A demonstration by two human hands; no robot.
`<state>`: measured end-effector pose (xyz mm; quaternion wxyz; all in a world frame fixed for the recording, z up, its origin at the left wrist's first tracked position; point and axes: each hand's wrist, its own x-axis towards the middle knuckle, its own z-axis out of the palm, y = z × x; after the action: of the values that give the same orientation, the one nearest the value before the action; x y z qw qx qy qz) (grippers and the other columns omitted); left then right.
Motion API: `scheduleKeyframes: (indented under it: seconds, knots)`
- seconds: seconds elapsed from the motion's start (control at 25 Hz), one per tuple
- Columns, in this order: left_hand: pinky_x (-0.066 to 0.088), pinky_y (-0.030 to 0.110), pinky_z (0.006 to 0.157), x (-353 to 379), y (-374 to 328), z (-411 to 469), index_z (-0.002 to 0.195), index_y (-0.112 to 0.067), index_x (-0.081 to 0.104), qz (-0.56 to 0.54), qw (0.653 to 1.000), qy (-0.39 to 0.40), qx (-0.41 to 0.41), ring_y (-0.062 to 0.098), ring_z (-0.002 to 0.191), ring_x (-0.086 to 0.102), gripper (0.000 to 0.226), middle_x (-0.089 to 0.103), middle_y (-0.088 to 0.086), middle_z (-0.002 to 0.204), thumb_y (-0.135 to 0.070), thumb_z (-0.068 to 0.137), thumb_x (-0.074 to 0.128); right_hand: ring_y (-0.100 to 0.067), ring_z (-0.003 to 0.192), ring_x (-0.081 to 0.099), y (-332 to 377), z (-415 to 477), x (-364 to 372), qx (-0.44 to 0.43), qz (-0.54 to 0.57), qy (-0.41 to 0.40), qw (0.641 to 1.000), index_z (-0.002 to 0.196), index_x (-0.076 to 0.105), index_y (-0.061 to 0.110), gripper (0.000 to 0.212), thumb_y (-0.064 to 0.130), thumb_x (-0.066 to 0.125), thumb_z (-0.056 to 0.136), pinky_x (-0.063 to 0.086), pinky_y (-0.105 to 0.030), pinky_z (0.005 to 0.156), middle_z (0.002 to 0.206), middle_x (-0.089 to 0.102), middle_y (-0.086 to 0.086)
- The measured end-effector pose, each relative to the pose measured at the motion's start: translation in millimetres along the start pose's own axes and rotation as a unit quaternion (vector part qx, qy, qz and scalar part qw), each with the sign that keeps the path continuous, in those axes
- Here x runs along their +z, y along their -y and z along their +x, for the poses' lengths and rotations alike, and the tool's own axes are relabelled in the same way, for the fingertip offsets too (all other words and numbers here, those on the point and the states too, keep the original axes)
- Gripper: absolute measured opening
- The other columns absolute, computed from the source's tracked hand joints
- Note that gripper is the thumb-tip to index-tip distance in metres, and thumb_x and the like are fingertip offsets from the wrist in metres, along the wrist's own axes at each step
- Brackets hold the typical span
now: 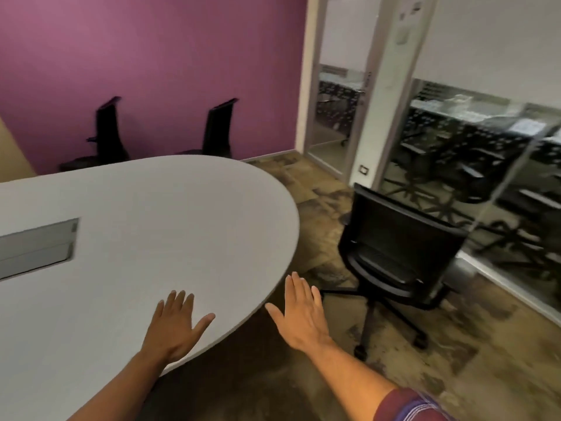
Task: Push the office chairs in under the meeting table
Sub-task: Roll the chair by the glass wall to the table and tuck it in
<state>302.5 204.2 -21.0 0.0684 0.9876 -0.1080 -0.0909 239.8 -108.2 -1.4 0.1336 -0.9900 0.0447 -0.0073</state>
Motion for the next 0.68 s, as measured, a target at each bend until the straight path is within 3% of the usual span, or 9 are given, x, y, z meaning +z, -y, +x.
scheduleKeyframes:
  seconds: [0.12,0.28,0.4,0.52,0.68]
  knots:
    - [0.001,0.049,0.138,16,-48,23,0.174,-0.018,0.018,0.016,0.999,-0.006,0.028,0.027,0.17,0.0,0.124,0.011,0.007,0.184,-0.094,0.08,-0.012,-0.029,0.165,0.004,-45,2,-9,0.028,-0.025,-0.023,0.999,0.169,0.002,0.01,0.1,0.079,0.008,0.097,0.003,-0.054,0.133,0.179,0.002,-0.012]
    - [-0.001,0.049,0.138,19,-132,60,0.175,-0.022,0.015,0.005,0.997,0.011,0.077,0.028,0.17,-0.002,0.117,0.008,0.005,0.184,-0.095,0.085,-0.008,-0.032,0.163,0.019,-121,19,-39,0.081,-0.03,-0.078,0.993,0.169,0.016,0.008,0.094,0.074,0.025,0.103,0.015,-0.056,0.132,0.177,0.017,-0.015]
    - [-0.005,0.047,0.136,21,-192,94,0.174,-0.02,0.015,0.028,0.991,-0.012,0.13,0.028,0.17,-0.002,0.118,0.009,0.006,0.184,-0.094,0.085,-0.01,-0.033,0.162,0.021,-178,29,-63,0.114,-0.054,-0.1,0.987,0.169,0.017,0.009,0.096,0.076,0.015,0.1,0.018,-0.055,0.132,0.177,0.018,-0.015]
    - [-0.016,0.044,0.132,14,-269,132,0.175,-0.02,0.007,0.021,0.983,-0.051,0.176,0.027,0.167,-0.018,0.116,-0.005,0.005,0.183,-0.093,0.087,-0.012,-0.032,0.162,0.022,-244,35,-81,0.151,-0.056,-0.134,0.978,0.169,0.016,0.009,0.098,0.077,0.009,0.098,0.019,-0.054,0.131,0.177,0.018,-0.014]
    - [-0.021,0.041,0.129,-8,-354,167,0.175,-0.023,-0.002,-0.011,0.973,-0.067,0.223,0.022,0.162,-0.03,0.109,-0.022,0.001,0.178,-0.092,0.091,-0.006,-0.032,0.163,0.021,-307,42,-106,0.187,-0.073,-0.139,0.97,0.169,0.013,0.007,0.097,0.076,0.018,0.1,0.02,-0.054,0.132,0.178,0.017,-0.015]
